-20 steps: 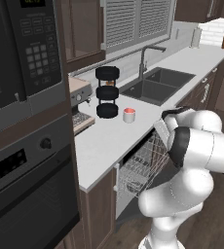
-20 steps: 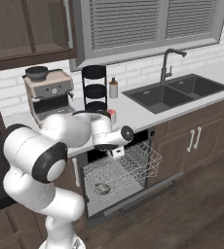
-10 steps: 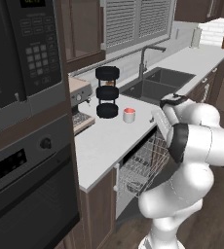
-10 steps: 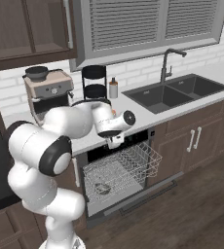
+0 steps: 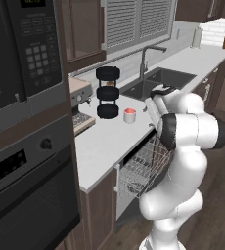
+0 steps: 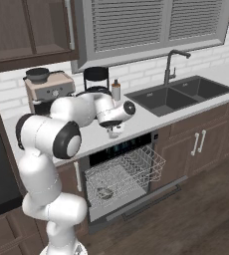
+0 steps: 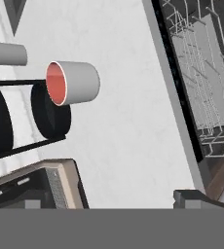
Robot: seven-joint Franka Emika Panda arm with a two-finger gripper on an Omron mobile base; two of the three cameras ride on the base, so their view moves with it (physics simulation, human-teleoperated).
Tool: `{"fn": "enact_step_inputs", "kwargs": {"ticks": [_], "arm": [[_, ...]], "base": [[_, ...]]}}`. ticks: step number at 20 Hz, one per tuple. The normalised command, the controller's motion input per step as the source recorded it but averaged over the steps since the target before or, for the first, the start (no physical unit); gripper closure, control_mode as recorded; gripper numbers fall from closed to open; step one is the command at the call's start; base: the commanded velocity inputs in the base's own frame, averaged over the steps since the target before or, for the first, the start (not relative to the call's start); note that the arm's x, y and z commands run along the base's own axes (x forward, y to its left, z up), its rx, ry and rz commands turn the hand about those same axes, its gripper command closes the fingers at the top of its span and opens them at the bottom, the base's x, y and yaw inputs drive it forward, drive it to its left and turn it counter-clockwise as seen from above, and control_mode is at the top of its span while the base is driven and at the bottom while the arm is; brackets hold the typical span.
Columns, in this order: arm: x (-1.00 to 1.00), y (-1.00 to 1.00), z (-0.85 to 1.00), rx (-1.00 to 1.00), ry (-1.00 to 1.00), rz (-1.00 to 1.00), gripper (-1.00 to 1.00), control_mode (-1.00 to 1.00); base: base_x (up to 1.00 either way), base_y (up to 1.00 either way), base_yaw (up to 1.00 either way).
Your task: Pick up the cup and bowl from the counter, place them in the dishwasher, and close the dishwasher door.
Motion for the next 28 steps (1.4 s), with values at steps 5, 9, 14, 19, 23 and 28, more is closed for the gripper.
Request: {"fn": "enact_step_inputs", "kwargs": {"ticks": [5, 9, 14, 19, 23, 28], "arm": [[0.48, 0.0, -0.02, 0.0, 0.0, 0.07, -1.0, -1.0], [0.6, 0.0, -0.14, 0.0, 0.0, 0.15, -1.0, -1.0], [0.69, 0.06, -0.2, 0.0, 0.0, 0.1, -1.0, -1.0], [0.52, 0.0, -0.27, 0.0, 0.03, 0.04, -1.0, -1.0], [0.23, 0.08, -0.45, 0.0, 0.01, 0.01, -1.0, -1.0], [0.25, 0.1, -0.15, 0.0, 0.03, 0.0, -1.0, -1.0]], "base": [[0.0, 0.0, 0.0], [0.0, 0.0, 0.0], [0.0, 0.0, 0.0], [0.0, 0.0, 0.0], [0.0, 0.0, 0.0], [0.0, 0.0, 0.0]]}}
